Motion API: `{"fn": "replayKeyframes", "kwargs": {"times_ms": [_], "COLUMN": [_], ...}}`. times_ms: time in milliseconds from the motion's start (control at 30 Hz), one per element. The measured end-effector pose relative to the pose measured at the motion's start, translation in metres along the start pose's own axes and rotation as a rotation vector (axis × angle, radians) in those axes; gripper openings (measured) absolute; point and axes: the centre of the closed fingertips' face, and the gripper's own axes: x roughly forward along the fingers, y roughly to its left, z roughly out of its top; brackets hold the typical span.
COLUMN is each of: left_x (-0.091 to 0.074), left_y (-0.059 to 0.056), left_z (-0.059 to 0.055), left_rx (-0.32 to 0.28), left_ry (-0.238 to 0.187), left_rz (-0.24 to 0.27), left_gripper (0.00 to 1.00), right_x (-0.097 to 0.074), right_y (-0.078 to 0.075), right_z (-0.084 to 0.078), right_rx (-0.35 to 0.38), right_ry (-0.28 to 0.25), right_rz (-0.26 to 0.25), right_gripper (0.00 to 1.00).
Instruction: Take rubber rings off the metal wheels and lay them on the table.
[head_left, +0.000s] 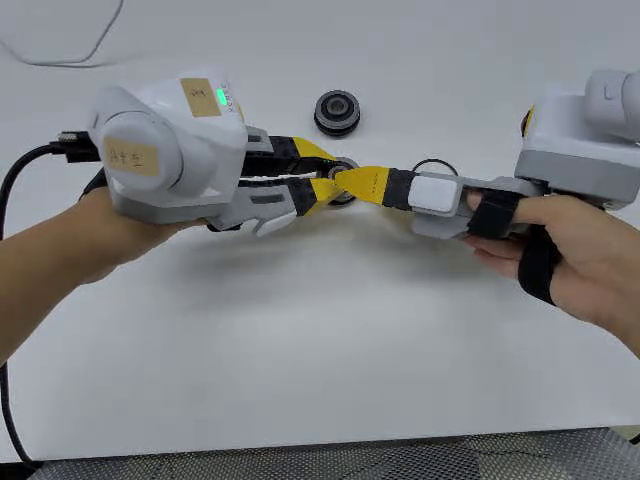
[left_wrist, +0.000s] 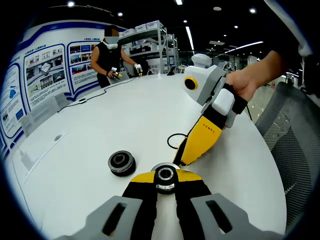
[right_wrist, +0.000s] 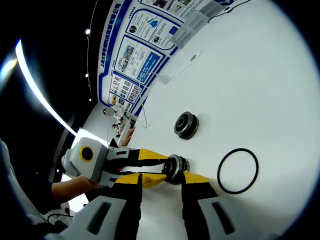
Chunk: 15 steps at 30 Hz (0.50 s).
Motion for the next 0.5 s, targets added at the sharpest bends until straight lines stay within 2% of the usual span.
{"fn": "replayKeyframes", "kwargs": {"times_ms": [500], "left_x": [0.0002], "left_y": [-0.0002], "left_z": [0.0000], "left_rx": [0.004], "left_ry": [0.002], "left_rz": [0.001], "left_gripper": [0.12], "right_x": [-0.0015], "right_y": [-0.0026], "right_z": [0.0034], "right_rx": [0.007], "right_ry": [-0.018], "right_rz": [-0.032], "right_gripper": [0.26]}}
